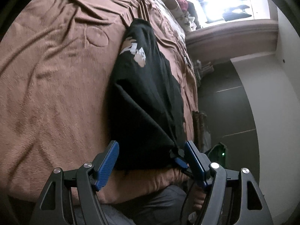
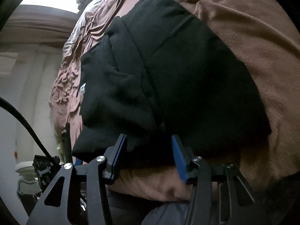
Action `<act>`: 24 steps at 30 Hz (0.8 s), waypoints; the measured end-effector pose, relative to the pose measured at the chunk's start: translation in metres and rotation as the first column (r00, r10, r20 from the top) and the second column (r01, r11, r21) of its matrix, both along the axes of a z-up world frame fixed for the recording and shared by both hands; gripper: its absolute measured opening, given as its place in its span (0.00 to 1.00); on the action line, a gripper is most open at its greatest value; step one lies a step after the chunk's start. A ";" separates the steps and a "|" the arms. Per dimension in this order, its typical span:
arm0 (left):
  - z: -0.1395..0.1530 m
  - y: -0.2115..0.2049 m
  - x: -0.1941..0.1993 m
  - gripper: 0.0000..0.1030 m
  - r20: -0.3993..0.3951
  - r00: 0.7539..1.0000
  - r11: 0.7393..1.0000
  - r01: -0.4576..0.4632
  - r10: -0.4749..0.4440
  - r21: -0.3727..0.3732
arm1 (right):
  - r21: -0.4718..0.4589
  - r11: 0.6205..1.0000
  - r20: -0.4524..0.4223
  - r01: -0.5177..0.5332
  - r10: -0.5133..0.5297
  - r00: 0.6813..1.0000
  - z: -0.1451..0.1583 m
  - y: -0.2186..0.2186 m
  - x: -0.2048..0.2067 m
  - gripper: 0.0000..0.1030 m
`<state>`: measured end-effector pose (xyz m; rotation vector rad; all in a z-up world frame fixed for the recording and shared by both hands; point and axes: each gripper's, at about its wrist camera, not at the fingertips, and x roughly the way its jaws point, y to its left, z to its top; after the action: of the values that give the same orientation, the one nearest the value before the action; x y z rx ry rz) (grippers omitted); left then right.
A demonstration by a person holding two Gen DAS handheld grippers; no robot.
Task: Fold small clothes
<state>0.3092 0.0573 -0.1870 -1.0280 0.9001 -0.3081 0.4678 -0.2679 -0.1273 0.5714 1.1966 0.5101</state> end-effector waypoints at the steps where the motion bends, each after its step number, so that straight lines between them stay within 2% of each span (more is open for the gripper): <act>1: -0.001 -0.001 0.001 0.71 -0.003 1.000 1.000 -0.002 0.002 0.006 | -0.008 1.000 -0.002 0.002 -0.002 1.000 0.000 0.002 0.003 0.33; 2: -0.001 0.000 0.001 0.70 -0.004 1.000 1.000 -0.006 0.006 0.010 | -0.009 1.000 -0.005 0.006 -0.006 1.000 -0.001 0.002 0.005 0.29; 4: -0.002 0.000 0.000 0.68 -0.003 1.000 1.000 -0.007 0.007 0.016 | -0.006 1.000 -0.011 0.017 -0.017 1.000 -0.004 0.003 0.005 0.08; 6: -0.002 -0.001 0.000 0.64 -0.009 1.000 1.000 -0.001 0.001 0.025 | 0.009 1.000 -0.006 0.017 -0.017 1.000 -0.005 0.003 0.004 0.04; 13: -0.001 -0.007 0.001 0.55 -0.046 0.999 0.996 0.011 -0.007 0.094 | 0.040 0.999 0.095 0.021 -0.025 0.995 0.014 -0.010 -0.016 0.03; 18: 0.006 -0.018 0.004 0.54 -0.045 0.998 0.988 0.045 -0.039 0.149 | -0.008 0.999 0.164 0.039 -0.038 0.986 0.035 -0.018 -0.027 0.03; 24: 0.010 -0.034 0.007 0.49 -0.060 0.993 0.974 0.112 -0.102 0.196 | -0.057 0.996 0.191 0.065 -0.053 0.980 0.052 -0.033 -0.037 0.03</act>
<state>0.3166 0.0237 -0.1775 -0.8072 1.0122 -0.2774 0.4304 -0.3007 -0.0753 0.4916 1.0085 0.4640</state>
